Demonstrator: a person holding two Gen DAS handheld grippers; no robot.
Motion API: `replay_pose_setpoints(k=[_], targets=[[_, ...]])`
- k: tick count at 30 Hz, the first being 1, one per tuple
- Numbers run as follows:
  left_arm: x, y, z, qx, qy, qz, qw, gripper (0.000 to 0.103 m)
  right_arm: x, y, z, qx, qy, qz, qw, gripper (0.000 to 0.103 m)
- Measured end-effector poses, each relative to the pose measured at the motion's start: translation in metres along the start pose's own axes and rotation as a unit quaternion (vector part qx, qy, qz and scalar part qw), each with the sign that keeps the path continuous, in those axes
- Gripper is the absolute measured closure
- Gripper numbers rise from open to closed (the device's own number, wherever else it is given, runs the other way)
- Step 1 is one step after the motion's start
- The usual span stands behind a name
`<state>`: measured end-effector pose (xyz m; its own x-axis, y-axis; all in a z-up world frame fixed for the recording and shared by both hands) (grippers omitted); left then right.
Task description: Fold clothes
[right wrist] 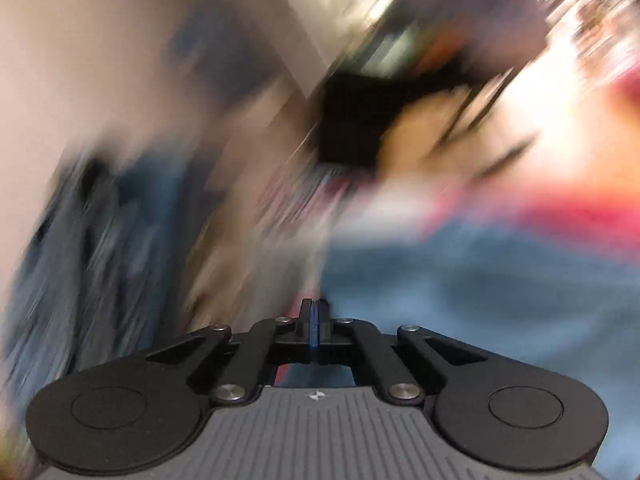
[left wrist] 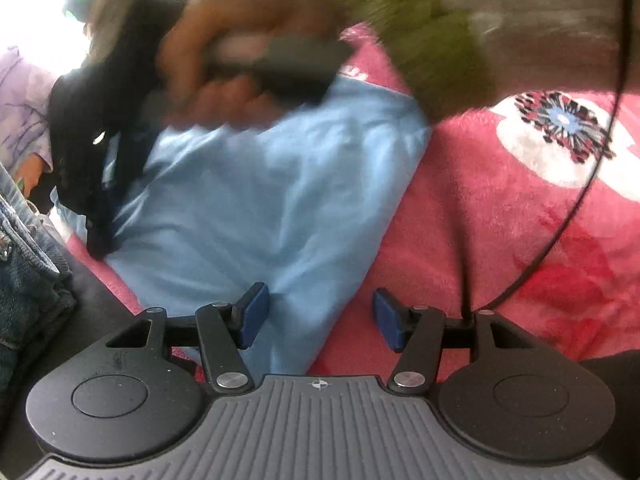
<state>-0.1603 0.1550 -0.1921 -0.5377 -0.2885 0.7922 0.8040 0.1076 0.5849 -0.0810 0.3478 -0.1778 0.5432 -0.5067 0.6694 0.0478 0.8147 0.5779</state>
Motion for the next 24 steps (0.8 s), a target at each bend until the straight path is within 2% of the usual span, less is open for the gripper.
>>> replay_pose_setpoints(k=[2,5,7,9,10,12,14,15,16,17,19,20,23,24], targets=[[0.003,0.001,-0.002,-0.001,0.002,0.004,1.0000,0.046,0.012,0.012,-0.001,-0.019,-0.044,-0.089,0.995,0.092],[0.007,0.004,-0.003,0.001,0.002,0.008,1.0000,0.046,0.050,0.006,-0.003,-0.032,-0.013,-0.110,0.993,0.089],[0.009,0.005,-0.003,-0.002,0.001,0.010,0.9999,0.046,0.080,-0.008,-0.009,-0.023,0.006,-0.104,0.994,0.087],[0.013,0.004,-0.003,-0.004,0.002,0.010,0.9999,0.046,0.091,-0.021,-0.016,-0.014,0.022,-0.057,0.998,0.081],[0.015,0.002,-0.003,-0.006,0.005,0.008,0.9999,0.046,0.097,-0.027,-0.020,-0.009,0.029,-0.033,0.999,0.072],[0.021,-0.002,-0.003,-0.008,0.009,0.006,0.9999,0.046,0.108,-0.039,-0.028,0.000,0.044,0.014,0.999,0.070],[0.023,-0.006,-0.009,0.000,0.003,0.012,0.9999,0.046,0.093,-0.035,-0.055,-0.033,-0.040,0.023,0.998,0.071],[0.019,-0.006,-0.009,-0.002,0.004,0.013,0.9999,0.045,0.085,-0.030,-0.069,-0.055,-0.080,0.011,0.995,0.074],[0.015,-0.006,-0.008,-0.003,0.004,0.015,0.9999,0.045,0.086,-0.023,-0.081,-0.086,-0.109,-0.030,0.990,0.079],[0.015,-0.006,-0.007,0.001,0.004,0.016,0.9999,0.045,0.088,-0.017,-0.093,-0.117,-0.138,-0.072,0.981,0.079],[0.015,-0.006,-0.006,0.009,0.005,0.017,0.9998,0.045,0.106,-0.011,-0.103,-0.167,-0.168,-0.154,0.959,0.076],[0.016,-0.006,-0.006,0.012,0.005,0.018,0.9998,0.045,0.116,-0.009,-0.102,-0.170,-0.183,-0.183,0.951,0.074],[0.018,-0.006,-0.005,0.021,0.002,0.021,0.9995,0.045,0.143,-0.016,-0.083,-0.118,-0.150,-0.192,0.963,0.074],[0.019,-0.005,-0.004,0.025,0.000,0.022,0.9995,0.045,0.148,-0.022,-0.078,-0.095,-0.121,-0.171,0.973,0.074]])
Point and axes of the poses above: each gripper's, at about its wrist camera, not at the fingertips, and x roughly against the way its jaws point, z to its left, y to its top, the point moved 1 cm from there along -x, roughly the way its jaws point, and after that the axes turned 3 degrees about -x, right-handed, at the moved point
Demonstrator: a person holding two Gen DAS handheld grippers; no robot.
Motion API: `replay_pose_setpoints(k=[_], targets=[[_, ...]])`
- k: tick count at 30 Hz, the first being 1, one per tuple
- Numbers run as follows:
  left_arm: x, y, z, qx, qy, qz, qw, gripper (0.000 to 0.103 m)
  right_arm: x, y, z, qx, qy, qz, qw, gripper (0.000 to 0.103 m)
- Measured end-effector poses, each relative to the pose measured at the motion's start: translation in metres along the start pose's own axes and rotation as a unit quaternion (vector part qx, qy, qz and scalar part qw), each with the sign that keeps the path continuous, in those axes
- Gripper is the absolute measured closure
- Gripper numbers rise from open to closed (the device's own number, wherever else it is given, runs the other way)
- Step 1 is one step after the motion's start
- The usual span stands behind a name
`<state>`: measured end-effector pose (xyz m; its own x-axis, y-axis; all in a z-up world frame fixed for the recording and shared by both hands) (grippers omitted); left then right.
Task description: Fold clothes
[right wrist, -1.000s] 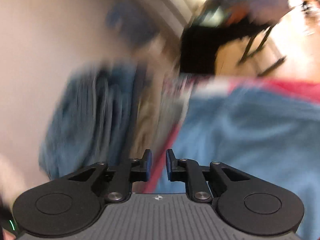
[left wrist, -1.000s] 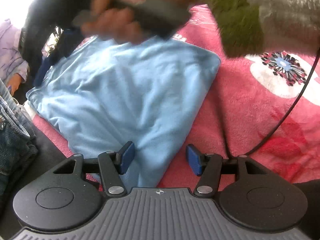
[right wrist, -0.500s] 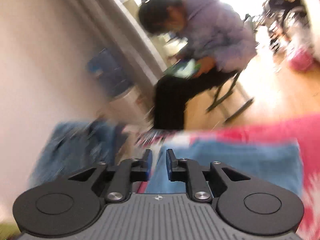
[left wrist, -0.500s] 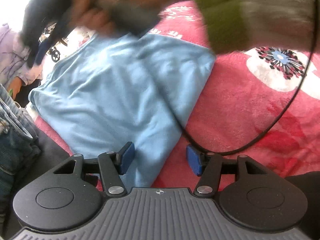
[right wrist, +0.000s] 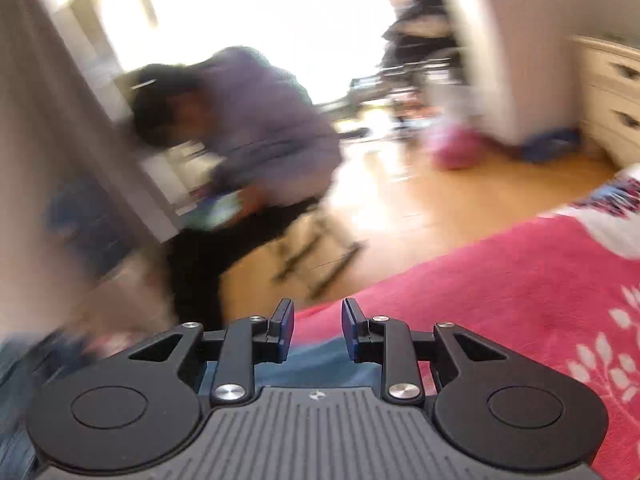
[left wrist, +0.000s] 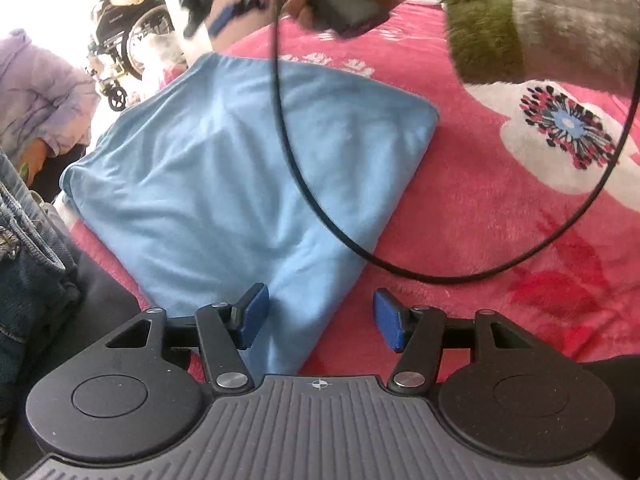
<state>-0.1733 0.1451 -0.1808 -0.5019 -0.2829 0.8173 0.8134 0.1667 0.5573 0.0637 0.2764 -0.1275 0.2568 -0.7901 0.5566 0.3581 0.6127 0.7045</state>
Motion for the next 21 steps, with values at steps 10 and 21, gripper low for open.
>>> replay_pose_setpoints(k=[10,21], targets=[[0.011,-0.001,0.002,0.003,-0.003,-0.001,1.0000,0.046,0.051,-0.046,-0.079,-0.075,-0.097,0.031,0.992,0.071],[0.009,0.003,0.001,0.000,0.010,0.012,0.9999,0.046,0.126,-0.121,-0.042,0.082,-0.037,0.156,0.984,0.078]])
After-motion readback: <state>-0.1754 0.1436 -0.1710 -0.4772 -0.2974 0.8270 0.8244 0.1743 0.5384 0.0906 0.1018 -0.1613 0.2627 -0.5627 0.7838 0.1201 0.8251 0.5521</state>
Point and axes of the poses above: each gripper's, at about its wrist camera, not at the fingertips, and x roughly against the way its jaws point, z to its left, y to its top, the point moved 1 cm from there along -x, roughly the way its jaws point, and after that the axes turned 3 degrees about -x, right-handed, at the moved point
